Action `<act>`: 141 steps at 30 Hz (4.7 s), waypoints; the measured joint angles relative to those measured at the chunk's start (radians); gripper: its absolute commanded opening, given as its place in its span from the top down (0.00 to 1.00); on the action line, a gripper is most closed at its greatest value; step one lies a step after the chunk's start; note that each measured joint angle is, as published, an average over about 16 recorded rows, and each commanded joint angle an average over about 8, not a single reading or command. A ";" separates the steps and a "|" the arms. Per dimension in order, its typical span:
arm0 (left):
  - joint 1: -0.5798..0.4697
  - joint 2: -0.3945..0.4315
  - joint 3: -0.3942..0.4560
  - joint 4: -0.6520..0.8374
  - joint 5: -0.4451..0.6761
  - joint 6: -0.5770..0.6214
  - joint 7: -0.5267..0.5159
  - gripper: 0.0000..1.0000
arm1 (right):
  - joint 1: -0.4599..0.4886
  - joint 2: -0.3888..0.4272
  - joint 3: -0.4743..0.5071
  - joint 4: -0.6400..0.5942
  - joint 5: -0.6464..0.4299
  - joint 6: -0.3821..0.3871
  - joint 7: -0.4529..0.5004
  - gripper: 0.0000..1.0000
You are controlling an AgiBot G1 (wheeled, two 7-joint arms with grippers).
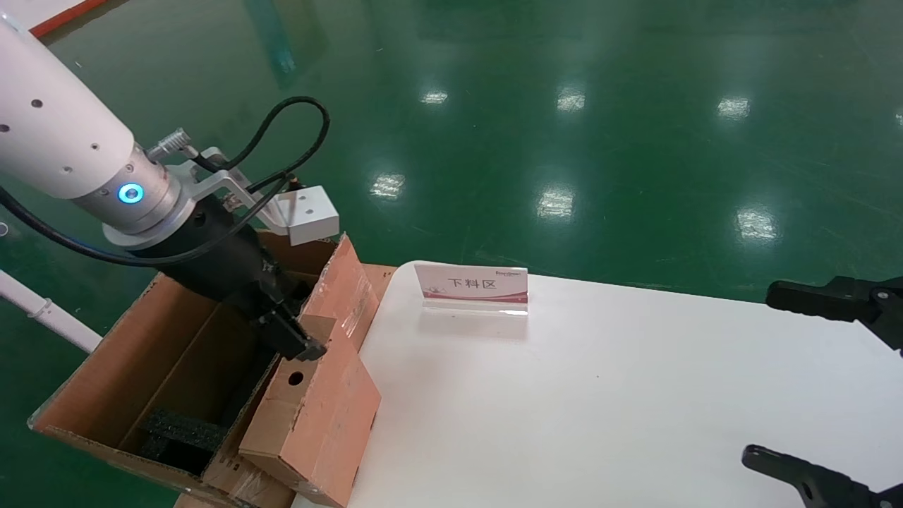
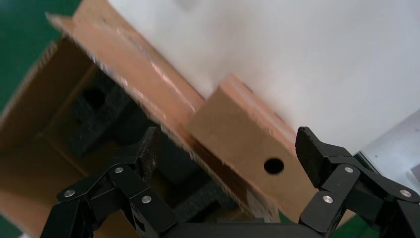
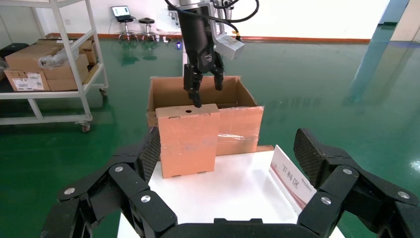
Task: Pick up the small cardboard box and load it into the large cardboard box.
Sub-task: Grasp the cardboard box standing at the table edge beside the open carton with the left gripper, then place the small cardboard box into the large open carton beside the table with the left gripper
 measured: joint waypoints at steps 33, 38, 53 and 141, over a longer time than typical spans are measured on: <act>-0.116 0.030 0.364 -0.003 -0.182 -0.068 -0.097 0.00 | 0.000 0.001 -0.002 0.000 0.002 0.001 -0.001 0.00; -0.104 0.035 0.376 -0.003 -0.185 -0.082 -0.099 0.00 | 0.001 0.001 -0.003 0.000 0.002 0.001 -0.001 0.00; -0.061 0.050 0.404 -0.002 -0.155 -0.130 -0.112 0.00 | 0.001 0.001 -0.003 0.000 0.002 0.002 -0.002 0.00; -0.415 0.050 0.237 0.598 -0.232 -0.036 0.278 1.00 | 0.001 0.002 -0.005 -0.001 0.004 0.002 -0.003 0.00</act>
